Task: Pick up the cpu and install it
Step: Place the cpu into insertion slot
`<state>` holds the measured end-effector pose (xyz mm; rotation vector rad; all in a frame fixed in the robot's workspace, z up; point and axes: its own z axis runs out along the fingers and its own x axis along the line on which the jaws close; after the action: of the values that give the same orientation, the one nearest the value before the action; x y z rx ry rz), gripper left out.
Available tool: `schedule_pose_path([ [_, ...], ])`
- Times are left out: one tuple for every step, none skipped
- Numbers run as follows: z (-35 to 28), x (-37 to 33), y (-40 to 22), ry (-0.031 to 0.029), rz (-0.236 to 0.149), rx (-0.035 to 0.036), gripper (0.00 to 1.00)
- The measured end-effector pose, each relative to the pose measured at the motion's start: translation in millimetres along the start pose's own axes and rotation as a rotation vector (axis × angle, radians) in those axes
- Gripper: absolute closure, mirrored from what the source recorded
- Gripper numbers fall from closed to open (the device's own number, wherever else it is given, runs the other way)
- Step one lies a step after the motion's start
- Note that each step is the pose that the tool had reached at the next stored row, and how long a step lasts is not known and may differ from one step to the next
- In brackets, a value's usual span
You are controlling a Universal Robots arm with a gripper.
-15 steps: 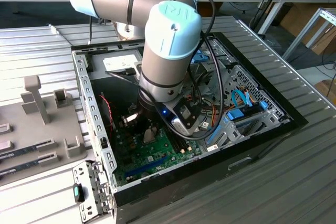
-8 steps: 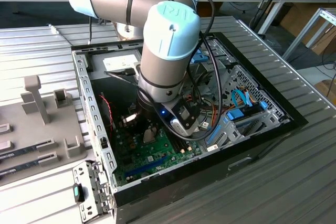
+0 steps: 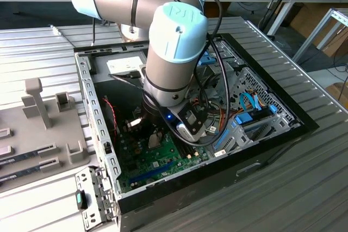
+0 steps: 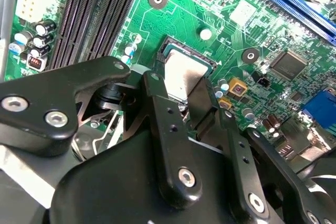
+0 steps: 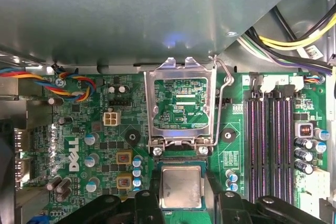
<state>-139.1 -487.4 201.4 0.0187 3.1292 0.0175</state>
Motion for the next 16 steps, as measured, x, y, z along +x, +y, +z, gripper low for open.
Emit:
schedule_pose_path([
  [0.0,-0.1,0.0,0.0000,0.000,0.0000,0.57],
  [0.1,-0.2,0.0,-0.0001,0.000,-0.0001,0.57],
  [0.1,-0.4,0.0,-0.0002,0.000,-0.0002,0.57],
  [0.2,-0.5,0.0,-0.0002,0.000,-0.0003,0.57],
  [0.2,-0.7,0.0,-0.0003,0.000,-0.0003,0.56],
  [0.2,-0.8,0.0,-0.0003,0.000,-0.0002,0.56],
  [0.2,-0.9,0.0,-0.0002,0.000,-0.0004,0.56],
  [0.2,-1.1,0.0,-0.0001,0.000,-0.0003,0.44],
  [0.1,-1.2,0.0,-0.0001,0.000,-0.0002,0.44],
  [0.1,-1.3,-0.1,-0.0001,0.000,-0.0002,0.44],
  [0.1,-1.4,-0.1,-0.0001,0.000,-0.0001,0.44],
  [0.1,-1.5,-0.1,-0.0001,0.000,-0.0002,0.44],
  [-0.6,-1.6,-0.1,0.0000,0.000,0.0000,0.44],
  [-2.4,-1.7,0.0,0.0000,0.000,-0.0027,0.44],
  [-4.0,-1.7,0.0,0.0000,0.000,-0.0072,0.44],
  [-5.7,-1.7,0.0,0.0000,0.000,-0.0100,0.44],
])
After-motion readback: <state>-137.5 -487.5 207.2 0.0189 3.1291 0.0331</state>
